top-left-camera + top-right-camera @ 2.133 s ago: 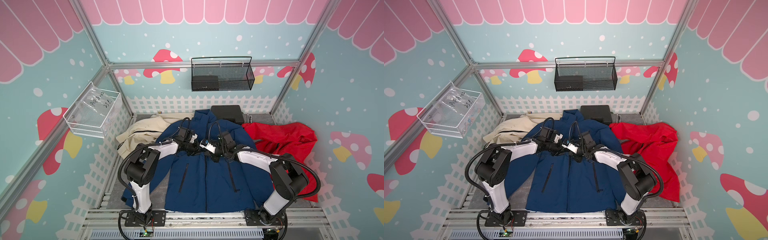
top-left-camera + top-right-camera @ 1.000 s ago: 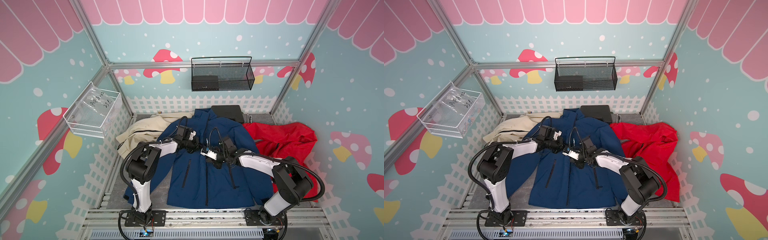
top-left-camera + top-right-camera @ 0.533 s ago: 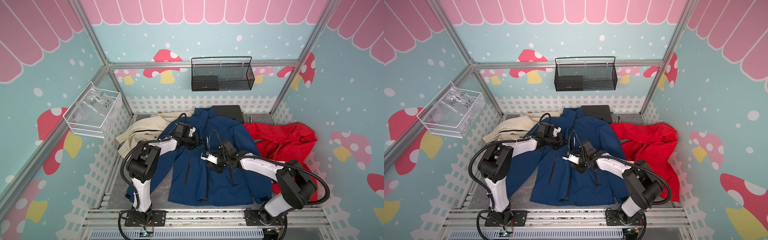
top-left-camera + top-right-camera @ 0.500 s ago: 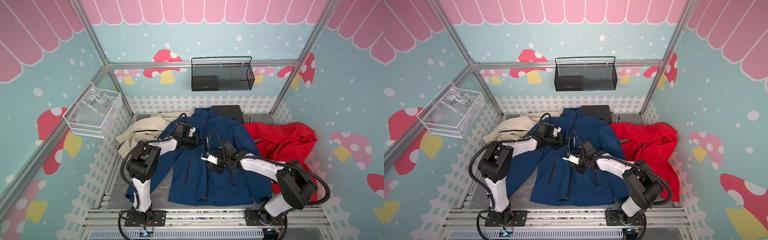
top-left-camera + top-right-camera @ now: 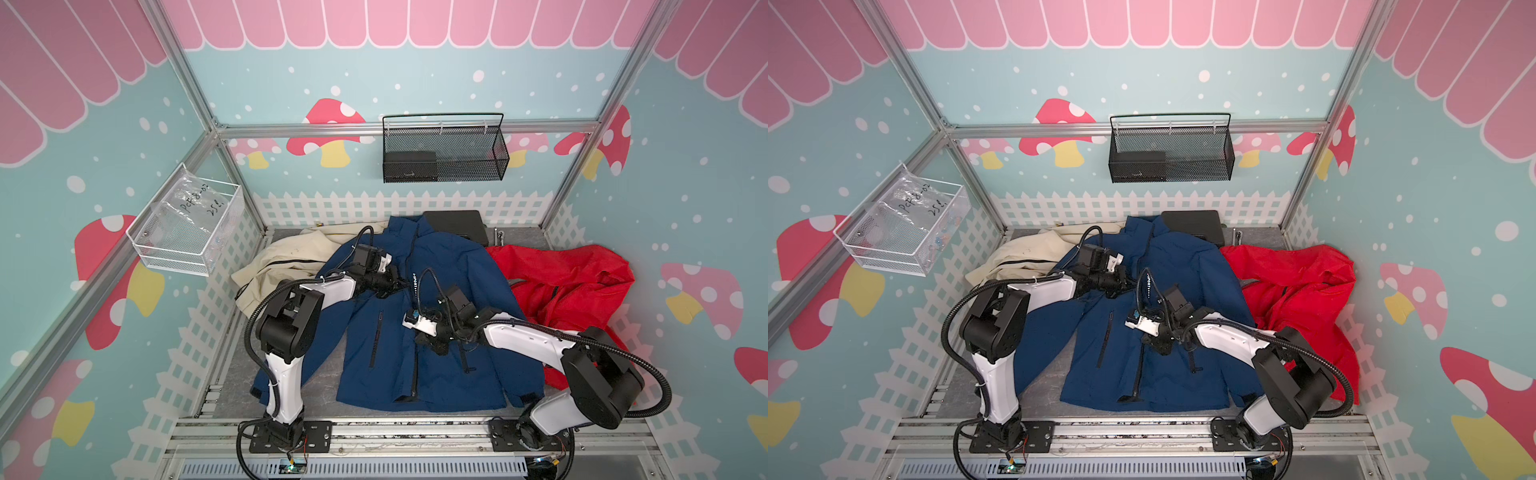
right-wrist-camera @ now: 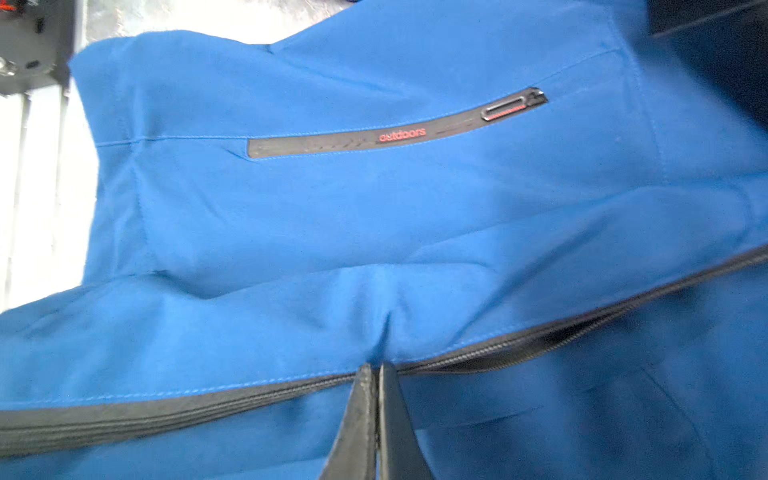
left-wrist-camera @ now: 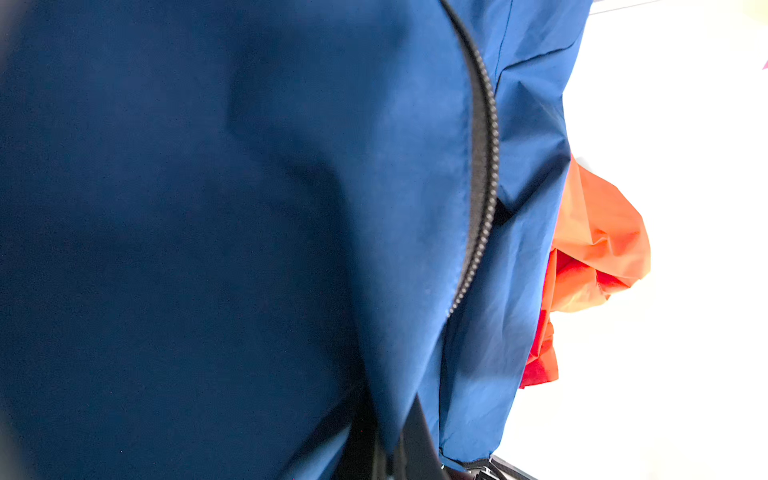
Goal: Unzip the jacket
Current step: Unzip the zipper on the jacket.
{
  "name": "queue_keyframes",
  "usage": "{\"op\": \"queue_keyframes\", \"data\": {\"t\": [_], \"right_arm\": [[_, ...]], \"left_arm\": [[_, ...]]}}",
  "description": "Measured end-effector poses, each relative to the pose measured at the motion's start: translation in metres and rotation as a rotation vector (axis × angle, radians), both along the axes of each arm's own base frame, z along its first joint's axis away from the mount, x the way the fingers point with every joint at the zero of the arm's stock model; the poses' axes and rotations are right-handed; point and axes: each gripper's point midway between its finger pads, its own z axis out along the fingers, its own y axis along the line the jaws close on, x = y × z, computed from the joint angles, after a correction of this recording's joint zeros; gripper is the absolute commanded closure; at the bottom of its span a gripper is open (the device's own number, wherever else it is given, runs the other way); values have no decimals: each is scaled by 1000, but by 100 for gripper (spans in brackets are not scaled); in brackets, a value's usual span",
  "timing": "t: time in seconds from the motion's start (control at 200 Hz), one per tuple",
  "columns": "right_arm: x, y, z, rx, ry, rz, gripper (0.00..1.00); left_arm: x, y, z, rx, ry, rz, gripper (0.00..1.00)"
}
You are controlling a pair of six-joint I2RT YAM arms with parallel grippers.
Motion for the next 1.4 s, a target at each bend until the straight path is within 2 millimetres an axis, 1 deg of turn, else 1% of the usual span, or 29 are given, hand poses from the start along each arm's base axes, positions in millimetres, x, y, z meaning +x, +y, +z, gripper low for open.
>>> {"op": "queue_keyframes", "data": {"t": [0.34,0.54,0.671,0.966,1.231,1.401], "right_arm": [[-20,4,1,-10,31,35,100],[-38,6,1,-16,61,70,100],[-48,8,4,-15,63,92,100],[-62,12,10,-10,64,133,100],[-74,16,10,-10,80,170,100],[-82,19,9,-12,86,197,100]], "left_arm": [[1,0,1,-3,3,4,100],[2,1,1,-3,3,6,100],[2,1,1,-3,3,6,100],[3,2,1,-3,1,9,100],[17,8,8,-13,-16,34,100],[22,8,2,-10,-6,45,100]]}}
